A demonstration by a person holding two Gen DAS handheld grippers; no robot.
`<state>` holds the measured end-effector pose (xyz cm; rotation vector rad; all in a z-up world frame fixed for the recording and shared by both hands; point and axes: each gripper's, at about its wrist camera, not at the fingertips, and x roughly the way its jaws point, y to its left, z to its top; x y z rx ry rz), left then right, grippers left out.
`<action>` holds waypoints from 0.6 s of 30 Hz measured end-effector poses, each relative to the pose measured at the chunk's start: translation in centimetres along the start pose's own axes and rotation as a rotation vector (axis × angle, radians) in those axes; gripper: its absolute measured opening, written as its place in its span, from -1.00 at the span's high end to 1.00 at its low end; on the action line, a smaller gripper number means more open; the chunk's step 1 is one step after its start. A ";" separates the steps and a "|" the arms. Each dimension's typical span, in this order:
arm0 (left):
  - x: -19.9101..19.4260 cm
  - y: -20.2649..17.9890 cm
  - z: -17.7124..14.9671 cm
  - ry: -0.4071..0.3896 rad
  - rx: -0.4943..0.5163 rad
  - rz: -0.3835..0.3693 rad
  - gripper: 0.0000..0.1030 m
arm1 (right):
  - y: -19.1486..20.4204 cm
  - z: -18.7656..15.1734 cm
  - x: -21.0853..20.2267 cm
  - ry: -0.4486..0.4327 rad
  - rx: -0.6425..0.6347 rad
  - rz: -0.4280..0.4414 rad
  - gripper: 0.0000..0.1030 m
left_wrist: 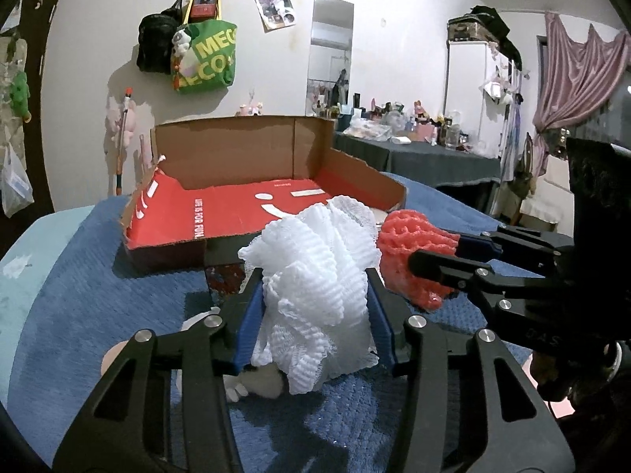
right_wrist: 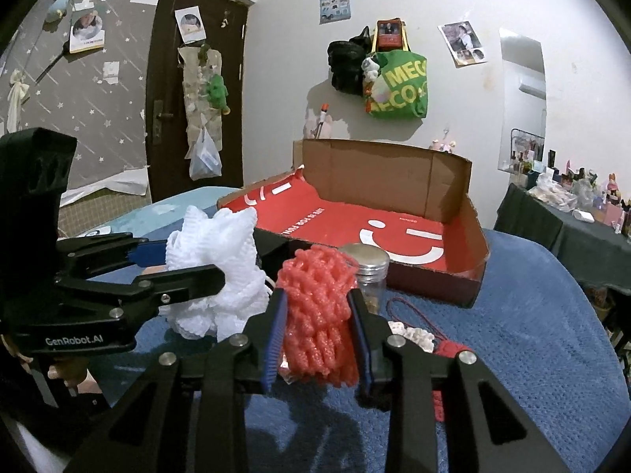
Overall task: Organize soft objects
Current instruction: 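Carry the pouf and red net with both grippers into the red cardboard box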
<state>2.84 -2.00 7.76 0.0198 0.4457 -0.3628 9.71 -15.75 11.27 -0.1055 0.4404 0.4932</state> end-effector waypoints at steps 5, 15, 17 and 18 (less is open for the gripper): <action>-0.8 0.3 0.6 -0.024 0.002 0.000 0.11 | 0.0 0.2 -0.5 -0.015 0.004 -0.002 0.36; -1.9 0.8 2.2 -0.086 0.019 0.015 0.11 | -0.3 2.0 -1.1 -0.049 0.004 -0.006 0.40; -2.0 0.9 2.6 -0.094 0.021 0.015 0.11 | -0.4 2.5 -1.1 -0.059 0.007 -0.004 0.41; -2.0 1.0 2.8 -0.101 0.022 0.018 0.11 | -0.5 2.6 -1.1 -0.061 0.007 -0.003 0.41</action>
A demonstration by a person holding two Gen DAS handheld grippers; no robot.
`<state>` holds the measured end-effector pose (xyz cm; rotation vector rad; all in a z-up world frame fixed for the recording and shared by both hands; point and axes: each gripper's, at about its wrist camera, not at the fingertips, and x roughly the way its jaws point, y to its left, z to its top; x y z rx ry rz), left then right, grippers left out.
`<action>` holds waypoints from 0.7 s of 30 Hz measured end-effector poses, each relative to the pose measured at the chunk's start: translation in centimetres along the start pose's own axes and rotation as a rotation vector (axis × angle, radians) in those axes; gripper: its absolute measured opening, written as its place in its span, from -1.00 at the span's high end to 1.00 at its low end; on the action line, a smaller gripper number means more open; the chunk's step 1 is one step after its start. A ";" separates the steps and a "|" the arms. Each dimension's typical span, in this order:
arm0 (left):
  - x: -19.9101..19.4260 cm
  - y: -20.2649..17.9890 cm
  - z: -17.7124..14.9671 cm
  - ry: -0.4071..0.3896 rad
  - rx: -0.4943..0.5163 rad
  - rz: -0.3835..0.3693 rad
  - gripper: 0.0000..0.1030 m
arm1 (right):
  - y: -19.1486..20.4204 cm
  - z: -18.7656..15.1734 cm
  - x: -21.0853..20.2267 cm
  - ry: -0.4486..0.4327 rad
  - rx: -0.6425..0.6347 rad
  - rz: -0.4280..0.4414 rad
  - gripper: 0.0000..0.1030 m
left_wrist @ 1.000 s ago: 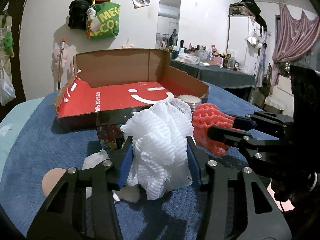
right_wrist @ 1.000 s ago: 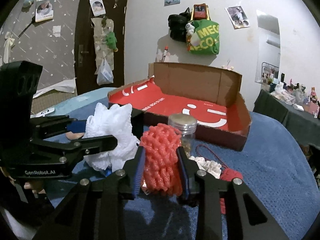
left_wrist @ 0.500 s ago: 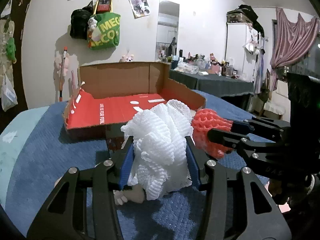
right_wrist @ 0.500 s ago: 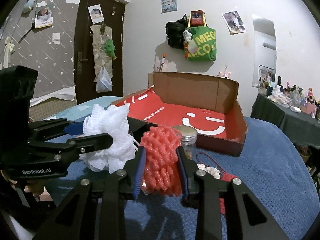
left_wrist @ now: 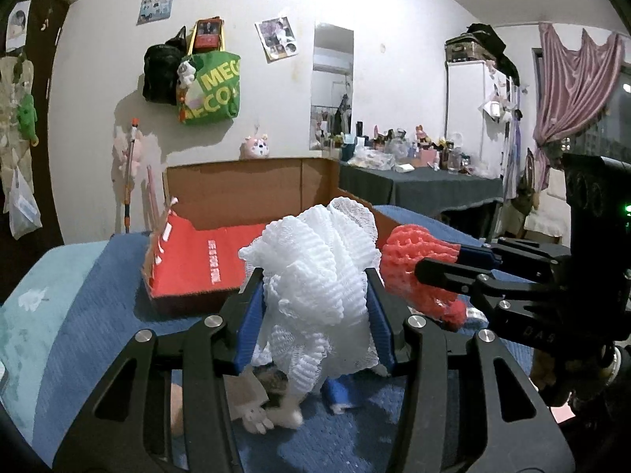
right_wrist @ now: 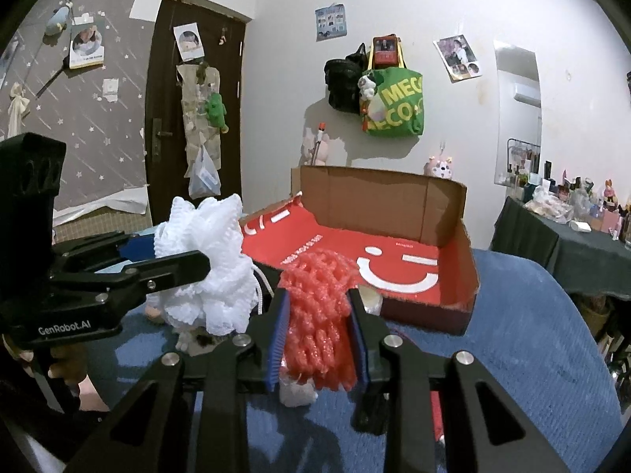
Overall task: Organize soft objects
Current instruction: 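Carry the pouf and red net with both grippers into the red cardboard box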
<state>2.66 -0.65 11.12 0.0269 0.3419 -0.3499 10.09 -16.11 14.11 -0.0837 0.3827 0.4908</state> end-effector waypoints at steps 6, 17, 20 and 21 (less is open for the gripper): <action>0.0 0.5 1.6 -0.040 0.009 0.023 0.11 | -0.6 1.7 0.6 -0.022 0.002 -0.005 0.41; 3.2 2.5 5.3 -0.041 0.030 0.031 0.11 | -3.1 6.0 4.2 -0.024 0.012 -0.008 0.41; 5.2 3.4 6.7 -0.006 0.029 0.014 0.11 | -4.2 7.3 6.0 0.007 0.024 0.002 0.41; 5.8 3.7 7.0 0.007 0.028 0.012 0.11 | -4.6 7.8 6.8 0.023 0.028 0.005 0.41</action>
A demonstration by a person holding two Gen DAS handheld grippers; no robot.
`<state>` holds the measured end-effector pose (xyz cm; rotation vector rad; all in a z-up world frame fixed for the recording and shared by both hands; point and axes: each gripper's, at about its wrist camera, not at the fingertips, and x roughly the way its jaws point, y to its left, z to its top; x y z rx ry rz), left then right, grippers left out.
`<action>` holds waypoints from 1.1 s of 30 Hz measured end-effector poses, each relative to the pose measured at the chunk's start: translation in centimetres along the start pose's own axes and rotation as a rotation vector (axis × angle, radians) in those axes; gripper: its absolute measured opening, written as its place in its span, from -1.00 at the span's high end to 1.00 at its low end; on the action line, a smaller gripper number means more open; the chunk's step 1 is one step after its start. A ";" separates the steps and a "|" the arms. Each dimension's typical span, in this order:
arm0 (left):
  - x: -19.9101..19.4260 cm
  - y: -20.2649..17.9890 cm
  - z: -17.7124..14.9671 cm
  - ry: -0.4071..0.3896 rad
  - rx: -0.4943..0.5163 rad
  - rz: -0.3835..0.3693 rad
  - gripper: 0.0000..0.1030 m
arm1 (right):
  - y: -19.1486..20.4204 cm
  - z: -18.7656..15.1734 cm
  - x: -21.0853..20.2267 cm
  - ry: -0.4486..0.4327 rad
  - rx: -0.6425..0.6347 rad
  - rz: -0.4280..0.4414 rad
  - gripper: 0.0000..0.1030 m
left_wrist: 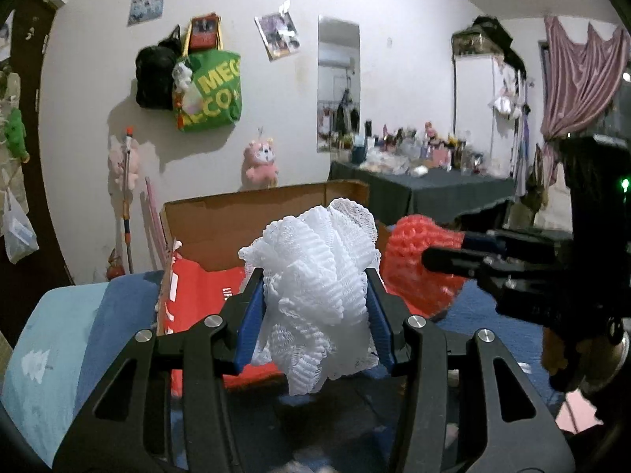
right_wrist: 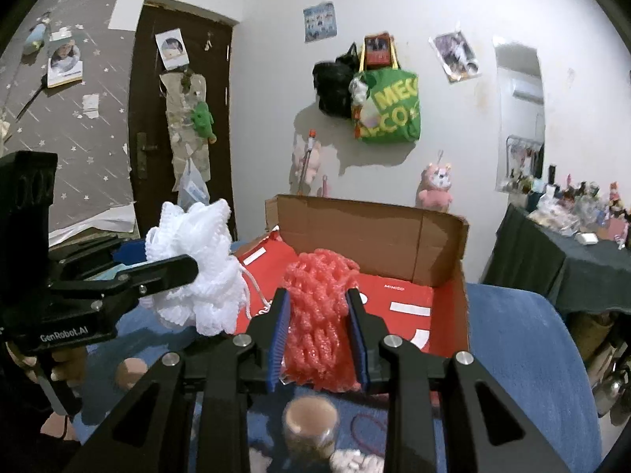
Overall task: Organize soft objects
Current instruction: 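Carry the pouf and red net with both grippers into the red cardboard box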
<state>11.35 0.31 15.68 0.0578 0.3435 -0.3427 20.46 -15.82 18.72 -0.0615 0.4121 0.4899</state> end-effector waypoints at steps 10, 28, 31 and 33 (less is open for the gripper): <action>9.9 3.2 3.3 0.208 0.023 -0.007 0.11 | -4.3 3.5 10.2 0.214 0.011 -0.030 0.41; 24.3 7.5 2.4 0.460 -0.019 0.070 0.11 | -8.2 2.6 24.3 0.536 0.027 -0.133 0.42; 25.1 7.5 1.8 0.483 -0.023 0.073 0.11 | -8.9 2.9 24.7 0.536 0.046 -0.135 0.42; 25.4 7.5 1.5 0.494 -0.024 0.071 0.09 | -9.2 3.1 24.9 0.545 0.063 -0.126 0.41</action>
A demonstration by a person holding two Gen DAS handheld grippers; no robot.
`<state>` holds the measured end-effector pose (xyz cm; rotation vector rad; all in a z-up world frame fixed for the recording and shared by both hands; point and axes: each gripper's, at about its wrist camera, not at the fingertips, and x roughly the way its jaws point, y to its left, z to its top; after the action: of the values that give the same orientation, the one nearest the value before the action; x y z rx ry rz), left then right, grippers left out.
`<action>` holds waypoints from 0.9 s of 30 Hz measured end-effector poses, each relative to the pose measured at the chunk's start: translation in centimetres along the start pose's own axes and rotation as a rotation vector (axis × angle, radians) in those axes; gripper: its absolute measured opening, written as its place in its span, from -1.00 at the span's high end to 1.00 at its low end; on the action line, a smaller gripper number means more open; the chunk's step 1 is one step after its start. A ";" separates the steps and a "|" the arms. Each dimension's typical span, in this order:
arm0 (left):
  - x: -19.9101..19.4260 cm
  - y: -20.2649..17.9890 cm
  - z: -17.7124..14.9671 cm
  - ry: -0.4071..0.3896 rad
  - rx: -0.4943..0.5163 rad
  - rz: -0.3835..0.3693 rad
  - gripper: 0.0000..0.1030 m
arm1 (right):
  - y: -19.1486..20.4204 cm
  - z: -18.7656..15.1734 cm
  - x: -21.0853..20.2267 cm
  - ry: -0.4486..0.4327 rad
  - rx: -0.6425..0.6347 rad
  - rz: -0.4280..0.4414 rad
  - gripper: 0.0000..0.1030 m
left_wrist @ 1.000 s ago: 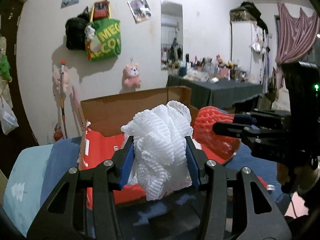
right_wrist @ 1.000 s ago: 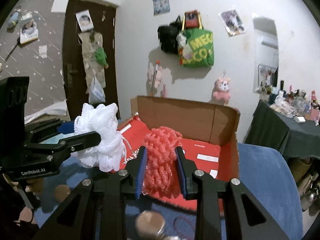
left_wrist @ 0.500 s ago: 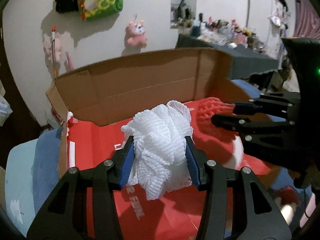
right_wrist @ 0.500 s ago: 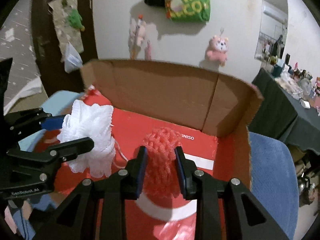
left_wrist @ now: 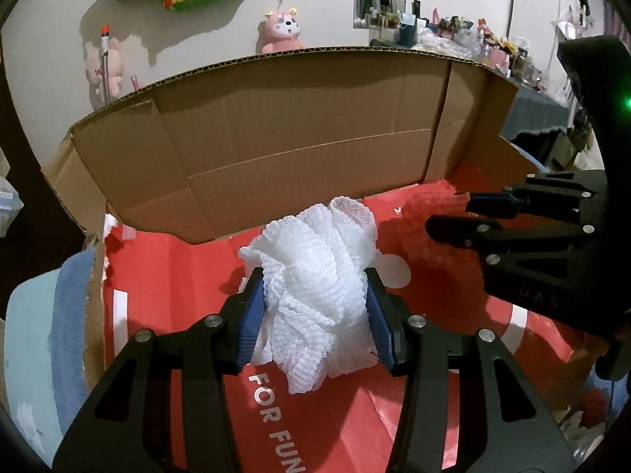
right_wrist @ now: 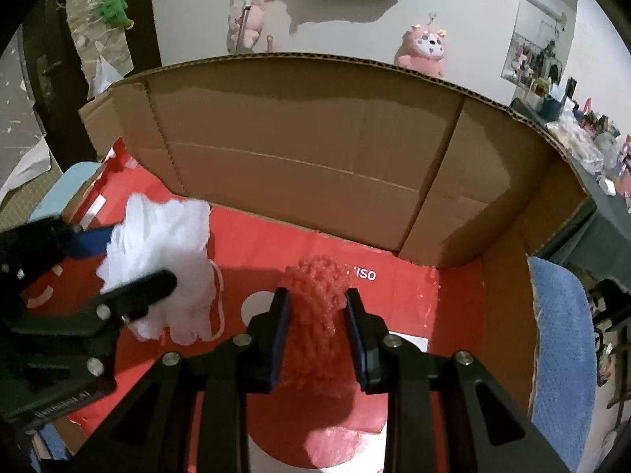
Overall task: Organize soft objects
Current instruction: 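Carry the pouf and red net with both grippers into the red cardboard box, then open both grippers to drop the pouf and red net in the box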
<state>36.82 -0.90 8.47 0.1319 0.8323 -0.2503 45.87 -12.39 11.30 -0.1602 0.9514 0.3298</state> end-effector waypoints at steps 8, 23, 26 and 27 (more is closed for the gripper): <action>0.2 0.2 -0.1 0.011 -0.002 -0.008 -0.05 | 0.2 -0.2 -0.1 0.013 -0.008 0.012 0.30; 0.2 0.4 -0.3 0.022 -0.005 -0.001 -0.44 | -0.3 0.0 0.6 0.051 -0.004 0.012 -0.03; 0.2 0.4 -0.4 0.023 -0.004 0.002 -0.50 | -0.4 -0.2 0.9 0.056 0.002 0.014 -0.13; 0.2 0.4 -0.4 0.024 -0.004 0.001 -0.50 | -0.4 -0.1 0.9 0.056 0.005 0.014 -0.16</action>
<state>36.76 -0.43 8.06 0.1314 0.8569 -0.2469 46.37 -12.58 10.47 -0.1592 1.0093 0.3377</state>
